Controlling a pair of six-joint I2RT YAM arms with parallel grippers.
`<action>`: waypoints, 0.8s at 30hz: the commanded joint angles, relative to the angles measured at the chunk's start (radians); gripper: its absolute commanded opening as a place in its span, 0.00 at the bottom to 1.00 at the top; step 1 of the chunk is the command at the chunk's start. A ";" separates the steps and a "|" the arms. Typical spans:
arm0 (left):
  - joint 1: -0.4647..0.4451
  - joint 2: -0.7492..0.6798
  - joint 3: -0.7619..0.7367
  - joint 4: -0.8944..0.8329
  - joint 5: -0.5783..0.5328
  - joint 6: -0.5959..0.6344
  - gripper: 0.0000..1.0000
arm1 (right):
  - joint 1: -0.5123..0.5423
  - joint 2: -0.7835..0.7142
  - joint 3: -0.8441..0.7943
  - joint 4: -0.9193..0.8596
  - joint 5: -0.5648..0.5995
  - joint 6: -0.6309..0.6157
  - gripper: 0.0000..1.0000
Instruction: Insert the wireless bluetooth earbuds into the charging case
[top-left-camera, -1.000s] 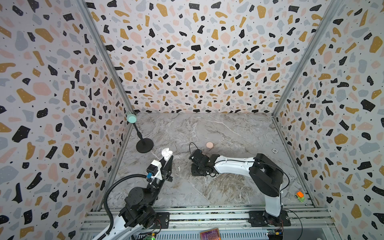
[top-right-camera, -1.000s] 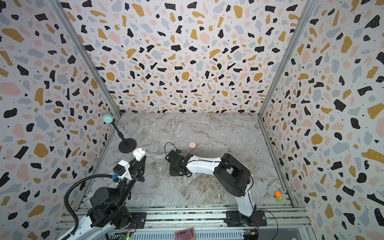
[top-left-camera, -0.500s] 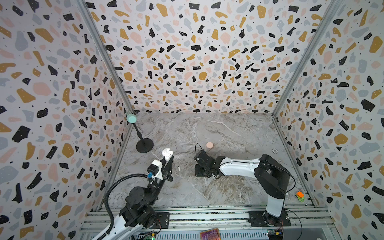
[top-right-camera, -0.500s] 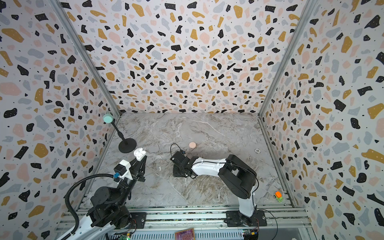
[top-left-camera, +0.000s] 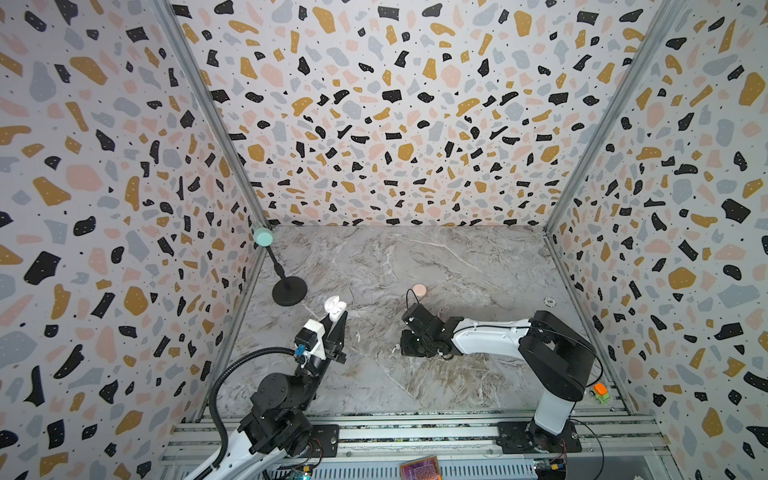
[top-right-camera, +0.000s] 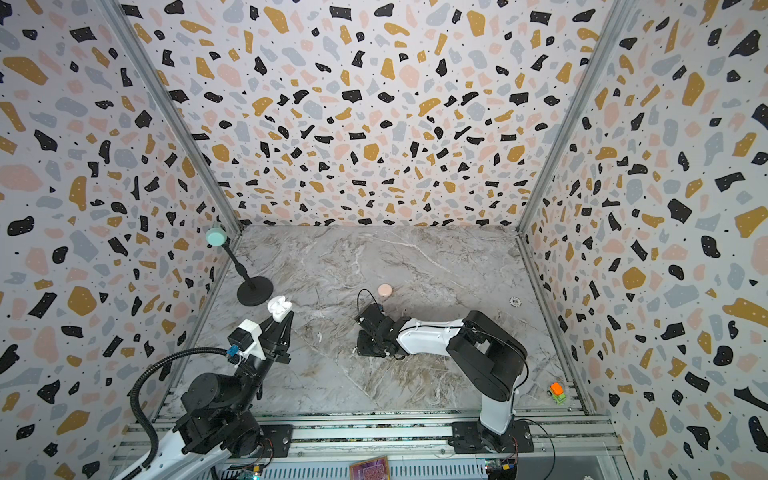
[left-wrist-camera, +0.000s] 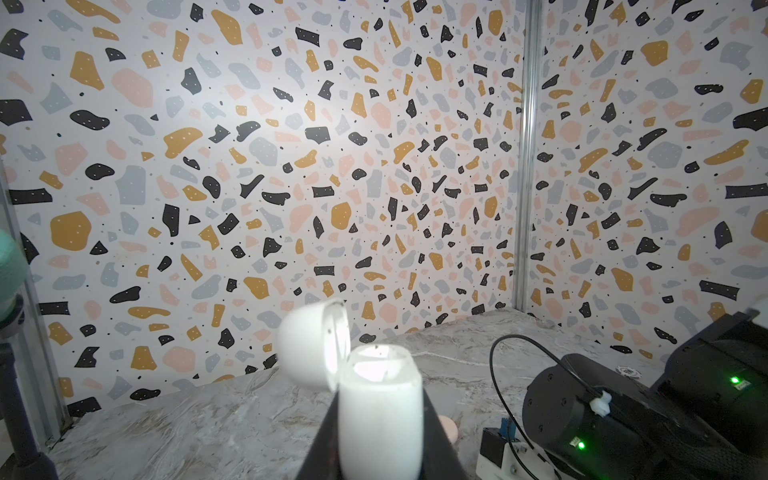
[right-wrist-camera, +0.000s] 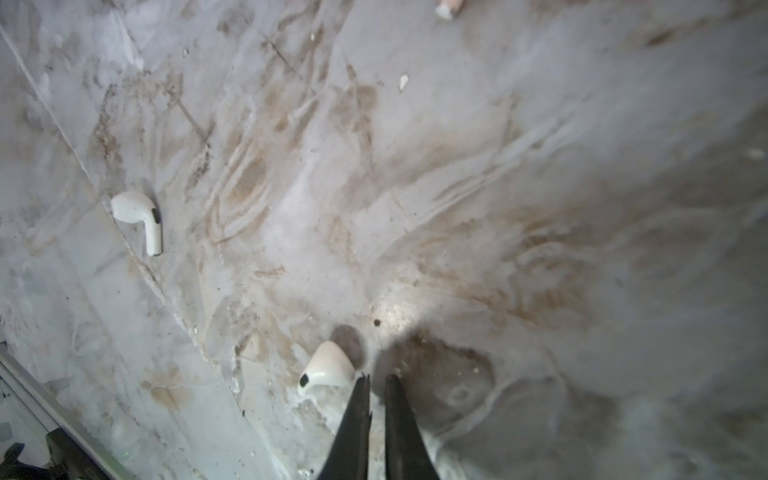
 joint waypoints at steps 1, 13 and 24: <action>0.004 0.003 0.013 0.047 0.006 0.005 0.00 | -0.012 -0.027 -0.035 -0.031 -0.009 0.011 0.12; 0.005 -0.006 0.014 0.053 -0.007 0.009 0.00 | 0.021 -0.140 0.043 -0.203 0.089 0.065 0.58; 0.006 -0.043 0.016 0.049 -0.017 0.003 0.00 | 0.109 0.058 0.418 -0.580 0.161 0.239 0.64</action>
